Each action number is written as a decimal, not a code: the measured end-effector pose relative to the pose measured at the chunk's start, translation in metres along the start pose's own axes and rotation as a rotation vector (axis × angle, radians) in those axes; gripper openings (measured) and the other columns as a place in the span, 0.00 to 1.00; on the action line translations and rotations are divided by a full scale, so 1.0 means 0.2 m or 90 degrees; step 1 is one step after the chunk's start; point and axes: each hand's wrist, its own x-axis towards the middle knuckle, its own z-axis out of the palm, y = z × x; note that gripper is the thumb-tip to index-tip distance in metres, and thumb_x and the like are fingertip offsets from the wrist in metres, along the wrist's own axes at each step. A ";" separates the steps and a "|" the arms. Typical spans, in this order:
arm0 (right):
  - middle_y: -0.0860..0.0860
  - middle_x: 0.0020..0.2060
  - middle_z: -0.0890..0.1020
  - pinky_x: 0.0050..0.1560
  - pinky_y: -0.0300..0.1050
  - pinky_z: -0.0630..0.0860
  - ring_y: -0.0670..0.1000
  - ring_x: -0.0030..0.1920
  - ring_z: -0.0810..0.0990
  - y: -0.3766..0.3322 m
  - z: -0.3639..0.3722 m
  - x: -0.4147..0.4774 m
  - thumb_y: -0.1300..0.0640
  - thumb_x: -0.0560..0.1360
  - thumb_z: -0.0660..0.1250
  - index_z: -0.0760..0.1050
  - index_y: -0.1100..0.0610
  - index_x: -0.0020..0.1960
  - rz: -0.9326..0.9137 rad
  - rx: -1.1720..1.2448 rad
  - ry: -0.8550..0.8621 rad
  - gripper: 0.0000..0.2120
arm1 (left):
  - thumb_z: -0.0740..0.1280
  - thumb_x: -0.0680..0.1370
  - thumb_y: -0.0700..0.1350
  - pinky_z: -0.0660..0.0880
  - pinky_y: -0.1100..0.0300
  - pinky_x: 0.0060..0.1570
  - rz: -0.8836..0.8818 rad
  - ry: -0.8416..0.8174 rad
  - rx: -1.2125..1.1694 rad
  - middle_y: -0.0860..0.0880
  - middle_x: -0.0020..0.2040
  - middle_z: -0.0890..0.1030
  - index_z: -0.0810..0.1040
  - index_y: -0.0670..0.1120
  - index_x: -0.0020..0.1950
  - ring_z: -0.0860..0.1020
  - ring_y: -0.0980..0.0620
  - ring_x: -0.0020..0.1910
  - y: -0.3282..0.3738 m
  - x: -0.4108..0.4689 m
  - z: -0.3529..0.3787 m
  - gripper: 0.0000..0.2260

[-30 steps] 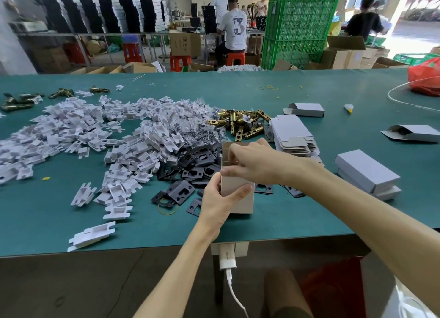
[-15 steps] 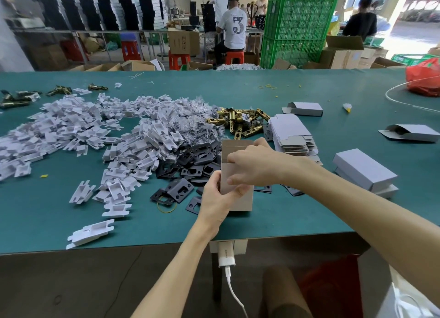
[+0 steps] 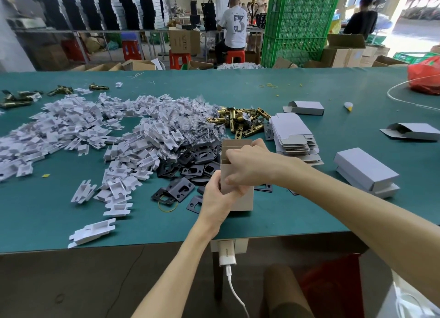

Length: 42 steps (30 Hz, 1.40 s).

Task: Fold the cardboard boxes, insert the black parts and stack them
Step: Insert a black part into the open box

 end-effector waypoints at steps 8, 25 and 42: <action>0.50 0.42 0.78 0.61 0.52 0.63 0.49 0.40 0.72 0.01 -0.03 -0.04 0.44 0.78 0.66 0.70 0.55 0.50 -0.012 0.014 0.004 0.15 | 0.80 0.70 0.54 0.80 0.62 0.45 -0.008 -0.004 -0.005 0.50 0.53 0.86 0.79 0.52 0.61 0.84 0.54 0.51 0.01 -0.01 0.00 0.22; 0.60 0.62 0.76 0.65 0.57 0.71 0.62 0.64 0.73 0.43 0.40 0.00 0.50 0.79 0.69 0.72 0.60 0.67 0.220 0.129 0.059 0.21 | 0.77 0.74 0.54 0.81 0.62 0.45 -0.018 0.036 -0.021 0.52 0.53 0.87 0.78 0.48 0.61 0.85 0.54 0.50 0.02 -0.01 0.01 0.20; 0.47 0.44 0.85 0.47 0.35 0.77 0.45 0.44 0.82 0.21 -0.03 -0.14 0.55 0.76 0.75 0.82 0.58 0.53 -0.027 0.477 0.446 0.09 | 0.76 0.75 0.55 0.81 0.61 0.46 -0.010 0.035 -0.029 0.52 0.55 0.86 0.77 0.51 0.63 0.85 0.53 0.53 0.00 0.00 0.01 0.19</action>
